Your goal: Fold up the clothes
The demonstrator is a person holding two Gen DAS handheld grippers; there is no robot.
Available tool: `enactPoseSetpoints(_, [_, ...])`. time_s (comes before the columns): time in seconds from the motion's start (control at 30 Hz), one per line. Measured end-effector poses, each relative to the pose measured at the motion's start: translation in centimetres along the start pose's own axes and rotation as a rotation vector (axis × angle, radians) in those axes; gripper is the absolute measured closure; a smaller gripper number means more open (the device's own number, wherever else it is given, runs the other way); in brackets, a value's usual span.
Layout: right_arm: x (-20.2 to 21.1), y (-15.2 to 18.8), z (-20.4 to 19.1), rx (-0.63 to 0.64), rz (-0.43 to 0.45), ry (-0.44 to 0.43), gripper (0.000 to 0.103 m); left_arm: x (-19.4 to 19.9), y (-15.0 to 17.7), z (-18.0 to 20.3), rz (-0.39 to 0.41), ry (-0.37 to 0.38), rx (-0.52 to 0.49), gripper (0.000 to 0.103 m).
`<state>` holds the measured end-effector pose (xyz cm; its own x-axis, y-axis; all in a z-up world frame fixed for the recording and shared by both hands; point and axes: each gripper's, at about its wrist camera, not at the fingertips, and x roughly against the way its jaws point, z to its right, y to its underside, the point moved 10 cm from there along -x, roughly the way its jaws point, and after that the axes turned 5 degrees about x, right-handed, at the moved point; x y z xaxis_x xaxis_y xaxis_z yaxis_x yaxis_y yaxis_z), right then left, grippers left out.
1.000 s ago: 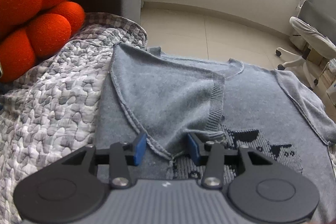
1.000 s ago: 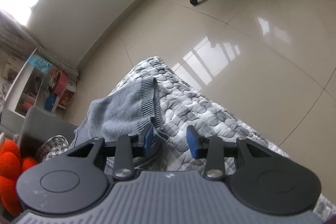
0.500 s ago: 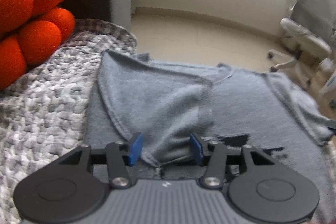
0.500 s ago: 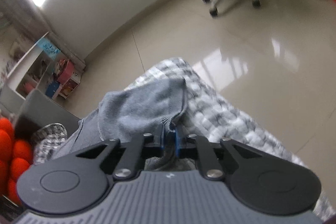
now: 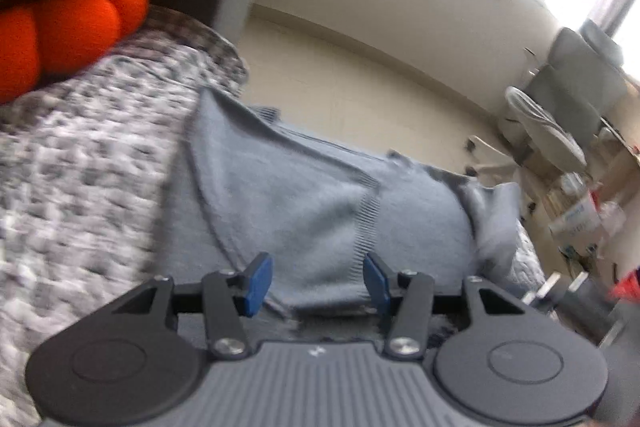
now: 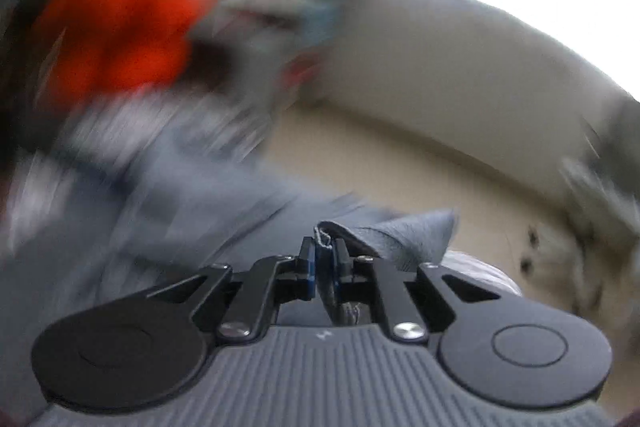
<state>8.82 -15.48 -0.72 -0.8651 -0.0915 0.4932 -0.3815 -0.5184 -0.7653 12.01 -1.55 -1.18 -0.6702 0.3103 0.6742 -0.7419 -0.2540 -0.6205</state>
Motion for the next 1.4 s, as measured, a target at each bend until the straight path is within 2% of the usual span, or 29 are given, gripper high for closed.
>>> enactPoseSetpoints(0.07, [-0.5, 1.0, -3.9, 0.18, -0.04, -0.056, 0.091, 0.0, -0.2, -0.8, -0.001, -0.003, 0.023, 0.051])
enactPoseSetpoints(0.1, [-0.3, 1.0, -4.7, 0.227, -0.03, -0.064, 0.087, 0.0, -0.3, -1.0, -0.002, -0.001, 0.032, 0.051])
enactPoseSetpoints(0.13, [0.0, 1.0, -5.3, 0.257, -0.022, -0.074, 0.083, -0.1, -0.3, -0.9, -0.003, 0.003, 0.033, 0.051])
enactPoseSetpoints(0.17, [0.3, 0.9, -5.1, 0.241, -0.016, -0.089, 0.069, -0.1, -0.3, -0.6, -0.004, 0.011, 0.026, 0.051])
enactPoseSetpoints(0.2, [0.7, 0.6, -4.7, 0.205, -0.008, -0.105, 0.065, -0.2, -0.3, -0.3, -0.004, 0.018, 0.019, 0.051])
enactPoseSetpoints(0.33, [1.5, 0.2, -1.7, 0.052, -0.018, -0.126, 0.065, -0.8, 0.4, 2.1, -0.018, 0.065, -0.041, 0.049])
enactPoseSetpoints(0.5, [1.8, 1.9, 2.7, -0.117, -0.09, -0.098, 0.064, -2.6, 1.3, 6.4, -0.012, 0.074, -0.261, 0.044])
enactPoseSetpoints(0.6, [2.4, 3.6, 3.3, -0.114, -0.133, -0.081, 0.064, -4.1, 1.9, 8.3, -0.005, 0.051, -0.374, 0.046])
enactPoseSetpoints(0.77, [3.1, 4.9, 1.1, 0.054, -0.147, -0.125, 0.065, -5.4, 3.1, 10.4, 0.036, 0.033, -0.578, 0.046])
enactPoseSetpoints(0.87, [2.9, 4.9, -0.4, 0.139, -0.129, -0.127, 0.065, -6.1, 3.4, 10.8, 0.034, 0.022, -0.633, 0.058])
enactPoseSetpoints(0.97, [2.5, 4.3, -0.9, 0.152, -0.112, -0.119, 0.07, -6.7, 3.1, 10.8, 0.02, 0.019, -0.62, 0.078])
enactPoseSetpoints(1.0, [2.4, 4.1, -0.9, 0.15, -0.11, -0.117, 0.076, -6.8, 2.9, 10.8, 0.018, 0.022, -0.614, 0.09])
enactPoseSetpoints(1.03, [2.2, 4.1, -0.9, 0.148, -0.116, -0.116, 0.081, -6.7, 2.8, 10.9, 0.017, 0.026, -0.608, 0.097])
enactPoseSetpoints(1.07, [2.0, 4.1, -1.0, 0.143, -0.124, -0.111, 0.095, -6.7, 2.6, 10.9, 0.017, 0.031, -0.6, 0.097])
enactPoseSetpoints(1.1, [1.8, 4.0, -1.0, 0.134, -0.13, -0.105, 0.097, -6.6, 2.4, 10.9, 0.019, 0.038, -0.582, 0.098])
enactPoseSetpoints(1.17, [1.9, 3.3, -0.6, 0.076, -0.124, -0.09, 0.098, -6.3, 1.6, 10.7, 0.03, 0.064, -0.514, 0.098])
enactPoseSetpoints(1.3, [3.1, 0.6, 1.4, -0.124, -0.043, -0.072, 0.098, -4.8, -1.7, 10.4, 0.081, 0.179, -0.31, 0.098])
enactPoseSetpoints(1.4, [3.7, -0.4, 2.6, -0.281, -0.006, -0.065, 0.098, -4.1, -4.0, 10.3, 0.11, 0.218, -0.222, 0.098])
